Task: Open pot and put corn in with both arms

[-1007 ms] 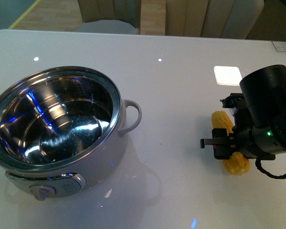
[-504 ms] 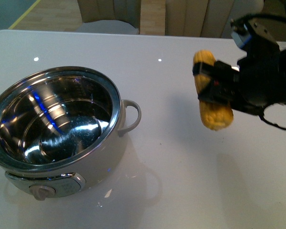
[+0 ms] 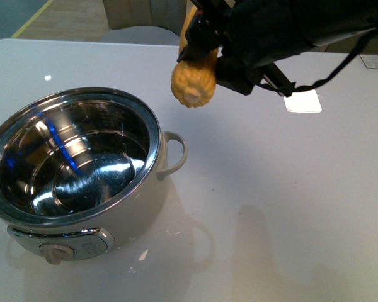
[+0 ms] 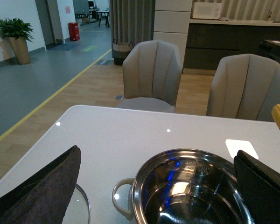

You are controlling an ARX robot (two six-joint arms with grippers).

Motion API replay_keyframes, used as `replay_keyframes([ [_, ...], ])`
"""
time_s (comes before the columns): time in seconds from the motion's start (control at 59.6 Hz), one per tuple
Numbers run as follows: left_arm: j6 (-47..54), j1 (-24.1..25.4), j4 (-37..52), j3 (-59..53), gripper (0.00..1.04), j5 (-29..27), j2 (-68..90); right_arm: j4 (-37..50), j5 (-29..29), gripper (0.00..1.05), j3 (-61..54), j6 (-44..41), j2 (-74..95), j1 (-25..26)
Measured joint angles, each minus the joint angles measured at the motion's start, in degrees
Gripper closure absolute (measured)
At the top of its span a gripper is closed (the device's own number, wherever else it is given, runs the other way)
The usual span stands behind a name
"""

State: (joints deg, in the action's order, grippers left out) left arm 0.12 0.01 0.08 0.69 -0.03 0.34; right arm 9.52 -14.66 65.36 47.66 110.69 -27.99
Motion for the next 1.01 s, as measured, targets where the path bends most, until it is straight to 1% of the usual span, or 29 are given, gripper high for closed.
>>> replay_keyframes([
  [0.201,0.0,0.0,0.0,0.0,0.07,0.0,0.0,-2.3,-0.1,0.82,5.6,5.4,3.4,-2.5],
  [0.554,0.0,0.0,0.0,0.0,0.07,0.0,0.0,-5.5,1.0,0.82,13.1,10.9,9.1,-6.4],
  [0.856,0.0,0.0,0.0,0.0,0.07,0.0,0.0,-9.0,0.8,0.82,17.1,11.4,15.3,-9.9],
  [1.007,0.0,0.0,0.0,0.0,0.07,0.0,0.0,-9.9,-0.7,0.82,17.4,10.3,15.7,-11.3],
])
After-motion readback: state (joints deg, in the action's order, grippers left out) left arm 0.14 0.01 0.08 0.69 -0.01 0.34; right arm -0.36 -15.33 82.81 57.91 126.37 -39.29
